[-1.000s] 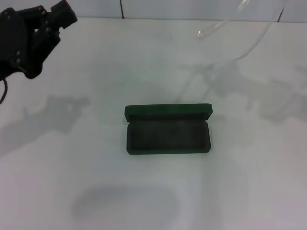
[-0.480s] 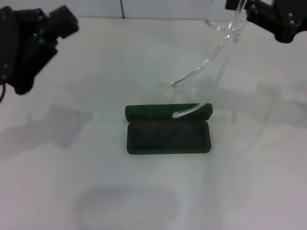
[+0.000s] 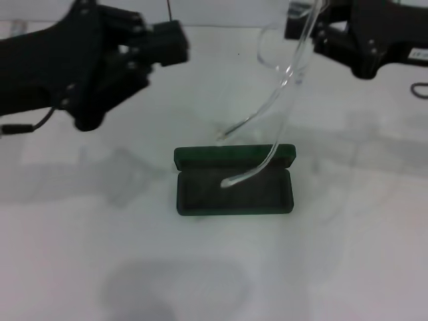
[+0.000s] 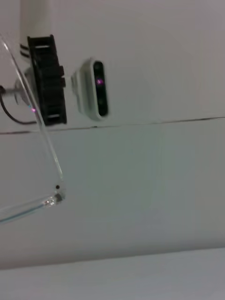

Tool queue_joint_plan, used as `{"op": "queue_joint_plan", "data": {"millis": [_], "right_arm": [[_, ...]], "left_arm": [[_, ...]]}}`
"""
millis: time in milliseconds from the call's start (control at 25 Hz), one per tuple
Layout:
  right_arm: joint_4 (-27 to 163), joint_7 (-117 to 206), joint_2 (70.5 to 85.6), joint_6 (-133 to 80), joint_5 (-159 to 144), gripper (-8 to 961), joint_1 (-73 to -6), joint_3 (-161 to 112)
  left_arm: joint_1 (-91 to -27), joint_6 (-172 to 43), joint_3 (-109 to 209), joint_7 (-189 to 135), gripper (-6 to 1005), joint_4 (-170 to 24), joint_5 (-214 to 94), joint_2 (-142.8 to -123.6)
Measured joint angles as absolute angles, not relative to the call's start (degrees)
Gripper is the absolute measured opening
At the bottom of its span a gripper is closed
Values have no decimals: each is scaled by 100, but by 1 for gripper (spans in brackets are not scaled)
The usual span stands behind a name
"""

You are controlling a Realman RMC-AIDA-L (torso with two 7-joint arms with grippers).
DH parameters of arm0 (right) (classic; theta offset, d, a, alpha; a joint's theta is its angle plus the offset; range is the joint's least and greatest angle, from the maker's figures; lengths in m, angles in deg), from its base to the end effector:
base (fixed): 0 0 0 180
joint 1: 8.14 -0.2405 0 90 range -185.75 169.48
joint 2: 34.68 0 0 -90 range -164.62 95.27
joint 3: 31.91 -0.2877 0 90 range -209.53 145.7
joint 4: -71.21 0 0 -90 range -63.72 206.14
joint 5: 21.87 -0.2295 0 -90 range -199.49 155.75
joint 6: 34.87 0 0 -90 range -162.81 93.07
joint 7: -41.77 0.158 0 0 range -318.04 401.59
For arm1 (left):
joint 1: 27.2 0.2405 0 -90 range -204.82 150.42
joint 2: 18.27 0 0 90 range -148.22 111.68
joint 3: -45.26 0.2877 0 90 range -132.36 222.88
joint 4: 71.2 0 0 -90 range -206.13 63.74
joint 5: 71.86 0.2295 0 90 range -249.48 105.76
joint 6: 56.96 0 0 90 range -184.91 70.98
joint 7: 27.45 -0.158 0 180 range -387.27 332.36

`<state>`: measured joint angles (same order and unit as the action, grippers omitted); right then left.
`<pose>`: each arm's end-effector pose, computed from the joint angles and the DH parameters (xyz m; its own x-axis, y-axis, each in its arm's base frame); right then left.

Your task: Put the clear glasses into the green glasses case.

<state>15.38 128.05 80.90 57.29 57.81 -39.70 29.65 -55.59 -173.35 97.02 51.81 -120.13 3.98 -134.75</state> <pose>0.1534 0.3883 0.0352 0.6900 0.0117 -0.7237 -0.1246 -0.9830 -0.1347 -0.1871 0.3252 0.0598 0.5103 -0.0669 0.8574 -0.0544 -0.9975 -0.0455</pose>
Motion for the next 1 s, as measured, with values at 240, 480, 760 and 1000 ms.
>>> {"op": "queue_joint_plan", "data": {"millis": [240,480,760,1000], "right_arm": [[2173,12565,8089,5736,5789,112,-4282,3111],[2452,12402,8098,5757,5789,112,-4431,3135],[2499,12394,8097,5735,5789,112,-4466,3274],[2522,12386,8105,5752,5752,112,-4469,3278]], "left_arm": [[-6010,-17272,9705,5309,28,-11963,653,-13479],[-6311,-16977,9763,5360,28,-11920,732,-13606],[-6512,-16539,10116,5333,28,-11918,741,-13716],[-6538,-16515,10159,5335,28,-11918,742,-13745]]}}
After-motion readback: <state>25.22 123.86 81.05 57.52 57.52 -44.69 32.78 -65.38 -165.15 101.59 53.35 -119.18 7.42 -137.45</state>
